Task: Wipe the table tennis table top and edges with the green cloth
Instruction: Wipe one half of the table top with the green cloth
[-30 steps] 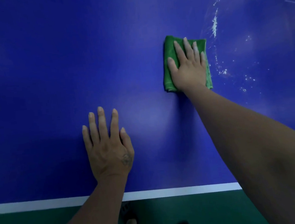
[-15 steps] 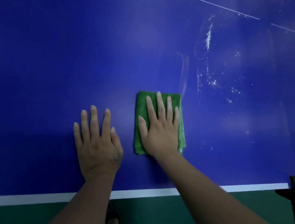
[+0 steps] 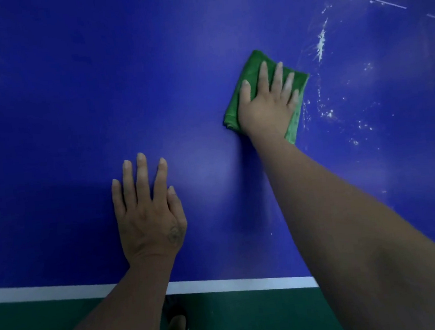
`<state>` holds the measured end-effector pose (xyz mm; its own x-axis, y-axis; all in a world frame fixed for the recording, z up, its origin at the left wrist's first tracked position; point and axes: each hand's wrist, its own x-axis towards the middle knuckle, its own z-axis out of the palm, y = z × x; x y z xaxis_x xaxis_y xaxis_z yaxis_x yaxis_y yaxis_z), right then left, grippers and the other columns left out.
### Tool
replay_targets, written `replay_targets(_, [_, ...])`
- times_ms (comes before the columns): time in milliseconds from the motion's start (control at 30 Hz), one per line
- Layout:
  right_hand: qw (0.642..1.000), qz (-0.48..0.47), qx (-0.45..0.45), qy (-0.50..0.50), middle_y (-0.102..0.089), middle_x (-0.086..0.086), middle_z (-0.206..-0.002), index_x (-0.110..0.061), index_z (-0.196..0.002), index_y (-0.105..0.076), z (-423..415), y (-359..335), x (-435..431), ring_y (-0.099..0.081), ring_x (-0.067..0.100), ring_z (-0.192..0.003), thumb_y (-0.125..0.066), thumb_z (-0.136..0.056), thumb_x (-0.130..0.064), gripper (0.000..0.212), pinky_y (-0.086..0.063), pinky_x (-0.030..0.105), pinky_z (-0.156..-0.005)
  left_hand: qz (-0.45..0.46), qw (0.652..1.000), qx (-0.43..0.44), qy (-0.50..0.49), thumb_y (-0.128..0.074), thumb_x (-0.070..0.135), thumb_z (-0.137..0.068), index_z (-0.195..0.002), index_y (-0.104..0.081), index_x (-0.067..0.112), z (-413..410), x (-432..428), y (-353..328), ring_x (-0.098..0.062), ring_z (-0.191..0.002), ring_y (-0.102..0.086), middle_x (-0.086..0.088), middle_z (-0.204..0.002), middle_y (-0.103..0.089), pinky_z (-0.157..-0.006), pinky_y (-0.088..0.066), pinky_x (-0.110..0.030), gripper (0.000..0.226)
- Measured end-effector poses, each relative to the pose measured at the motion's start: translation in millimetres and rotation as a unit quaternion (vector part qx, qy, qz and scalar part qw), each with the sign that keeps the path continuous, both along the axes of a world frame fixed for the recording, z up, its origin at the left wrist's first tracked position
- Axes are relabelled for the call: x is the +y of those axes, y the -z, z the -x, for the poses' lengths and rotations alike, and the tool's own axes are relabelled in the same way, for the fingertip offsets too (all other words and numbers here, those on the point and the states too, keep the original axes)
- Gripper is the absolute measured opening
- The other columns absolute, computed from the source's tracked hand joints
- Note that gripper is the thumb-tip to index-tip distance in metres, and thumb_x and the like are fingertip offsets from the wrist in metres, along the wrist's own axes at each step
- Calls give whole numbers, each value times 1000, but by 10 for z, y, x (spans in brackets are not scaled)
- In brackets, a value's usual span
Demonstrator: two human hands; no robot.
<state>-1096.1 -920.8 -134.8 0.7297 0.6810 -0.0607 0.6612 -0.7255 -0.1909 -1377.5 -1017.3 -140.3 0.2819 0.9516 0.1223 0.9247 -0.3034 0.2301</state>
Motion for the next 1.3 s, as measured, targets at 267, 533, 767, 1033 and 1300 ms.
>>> replay_targets(267, [980, -8, -44, -194, -10, 0, -183, -31, -173, -25, 950, 54, -1965, -6, 29, -169, -35, -111, -58, 68, -12, 56, -135, 28, 1000, -12, -5, -32, 37, -114, -168, -37, 19, 1, -16, -64, -33, -167, -12, -12, -178, -23, -134, -12, -57, 57])
replay_targets(533, [915, 5, -47, -401, -18, -4, -181, -33, -170, -32, -132, 9, -1828, -13, 25, -169, -44, -107, -60, 69, -13, 54, -135, 16, 1000, -20, -11, -31, 39, -114, -167, -39, 21, 15, -33, -68, -32, -166, -18, -11, -178, -26, -135, -13, -54, 56])
replay_targets(767, [964, 5, -52, -262, -13, -4, -182, -34, -172, -25, -50, -65, -1564, -9, 27, -169, -31, -109, -62, 70, -9, 53, -135, 26, 999, 19, -17, -26, 33, -118, -170, -32, 22, -39, -161, -120, -30, -167, -13, -9, -180, -20, -136, -10, -51, 53])
replay_targets(1033, [878, 8, -11, -478, -14, -5, -182, -34, -171, -29, -408, -31, -3367, -10, 27, -169, -40, -111, -61, 67, -15, 58, -135, 76, 984, -17, -161, -25, 34, -116, -170, -26, 13, -943, -940, -182, -32, -168, -4, -11, -181, -12, -135, -7, -54, 59])
replay_targets(1300, [838, -4, -27, -546, -27, 1, -179, -26, -168, -41, -1541, -23, -2745, -20, 30, -167, -50, -108, -55, 67, -20, 62, -132, 43, 985, 9, -169, -25, 41, -115, -170, -28, 17, -1321, -1153, 7, -33, -168, -7, -9, -181, -14, -135, -8, -56, 60])
